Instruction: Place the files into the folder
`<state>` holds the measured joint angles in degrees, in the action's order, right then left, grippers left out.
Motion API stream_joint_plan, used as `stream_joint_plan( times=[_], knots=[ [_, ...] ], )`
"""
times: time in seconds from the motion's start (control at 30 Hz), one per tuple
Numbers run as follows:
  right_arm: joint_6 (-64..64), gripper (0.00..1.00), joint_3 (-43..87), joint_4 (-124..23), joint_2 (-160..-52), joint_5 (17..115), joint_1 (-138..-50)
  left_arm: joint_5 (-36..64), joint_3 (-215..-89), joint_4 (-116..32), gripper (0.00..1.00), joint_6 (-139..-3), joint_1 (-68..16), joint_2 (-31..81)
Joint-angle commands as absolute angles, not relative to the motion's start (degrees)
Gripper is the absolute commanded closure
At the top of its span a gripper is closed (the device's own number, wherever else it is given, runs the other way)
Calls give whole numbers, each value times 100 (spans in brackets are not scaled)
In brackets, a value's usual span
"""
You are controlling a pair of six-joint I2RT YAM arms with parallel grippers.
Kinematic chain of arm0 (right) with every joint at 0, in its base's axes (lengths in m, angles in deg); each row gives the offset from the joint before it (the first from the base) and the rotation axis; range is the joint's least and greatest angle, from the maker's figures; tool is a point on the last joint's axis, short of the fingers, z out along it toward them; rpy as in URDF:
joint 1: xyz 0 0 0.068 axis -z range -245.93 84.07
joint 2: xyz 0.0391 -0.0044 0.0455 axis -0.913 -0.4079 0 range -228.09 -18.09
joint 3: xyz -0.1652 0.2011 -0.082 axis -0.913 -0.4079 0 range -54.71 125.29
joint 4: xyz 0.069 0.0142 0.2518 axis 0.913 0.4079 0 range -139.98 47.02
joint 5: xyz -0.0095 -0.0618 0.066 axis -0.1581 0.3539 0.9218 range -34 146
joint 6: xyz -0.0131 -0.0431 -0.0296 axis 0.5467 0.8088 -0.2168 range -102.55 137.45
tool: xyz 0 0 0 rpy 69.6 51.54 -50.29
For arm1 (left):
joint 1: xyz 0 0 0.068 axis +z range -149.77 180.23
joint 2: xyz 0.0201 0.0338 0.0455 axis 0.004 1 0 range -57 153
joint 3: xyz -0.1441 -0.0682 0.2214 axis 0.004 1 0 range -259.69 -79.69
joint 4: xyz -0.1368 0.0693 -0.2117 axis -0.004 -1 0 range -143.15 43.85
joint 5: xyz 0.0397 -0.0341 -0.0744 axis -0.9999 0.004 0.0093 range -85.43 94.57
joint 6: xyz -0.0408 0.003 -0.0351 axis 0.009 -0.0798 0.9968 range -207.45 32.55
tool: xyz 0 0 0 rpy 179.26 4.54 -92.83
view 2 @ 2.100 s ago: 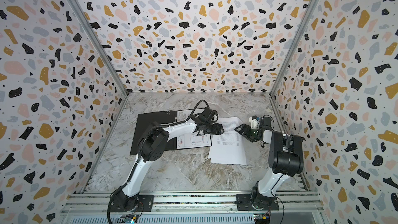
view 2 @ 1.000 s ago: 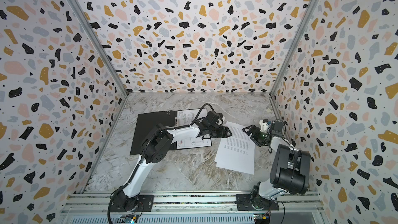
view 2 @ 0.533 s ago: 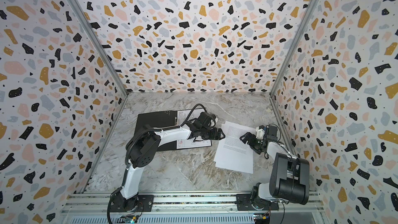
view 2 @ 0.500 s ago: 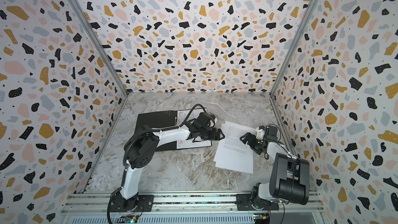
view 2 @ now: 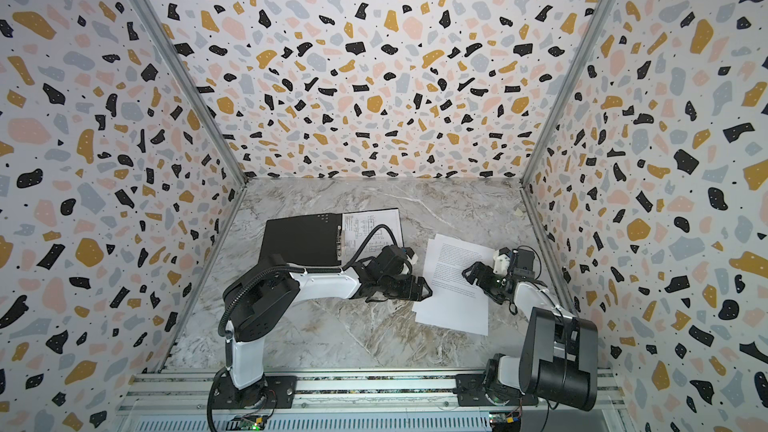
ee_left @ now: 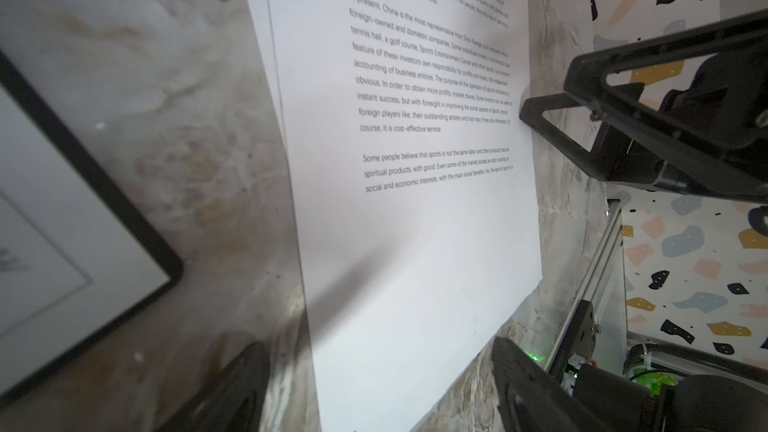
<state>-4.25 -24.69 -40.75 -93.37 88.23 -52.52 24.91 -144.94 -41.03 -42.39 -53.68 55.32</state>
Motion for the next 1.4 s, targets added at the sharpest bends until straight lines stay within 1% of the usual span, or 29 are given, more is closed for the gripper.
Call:
stream_joint_plan(
  times=[0.0,0.27,0.53,0.73,0.83,1.07,1.37],
  knots=[
    [-369,7,-2577,-3826,-9275,8746,-5286,2453,-14391,-3891,14,-4027,-5434,5527],
    [-347,8,-2544,-3821,-9351,8667,-5283,2494,-14249,-3889,14,-4016,-5536,5484],
    [-373,7,-2615,-3820,-9292,8682,-5284,2748,-14221,-3641,14,-3940,-5672,5542],
    [-421,7,-2689,-3849,-9246,8737,-5284,2909,-13981,-3005,14,-3717,-5690,5433],
    [-453,8,-2733,-3887,-9243,8790,-5284,2933,-13905,-2727,14,-3423,-5690,5344],
    [-500,8,-2816,-3921,-9180,8901,-5283,3099,-13771,-1568,14,-2721,-5690,5338],
    [-500,8,-2882,-3929,-9134,8940,-5284,3074,-13933,-1427,13,-2599,-5691,5365]
  ],
)
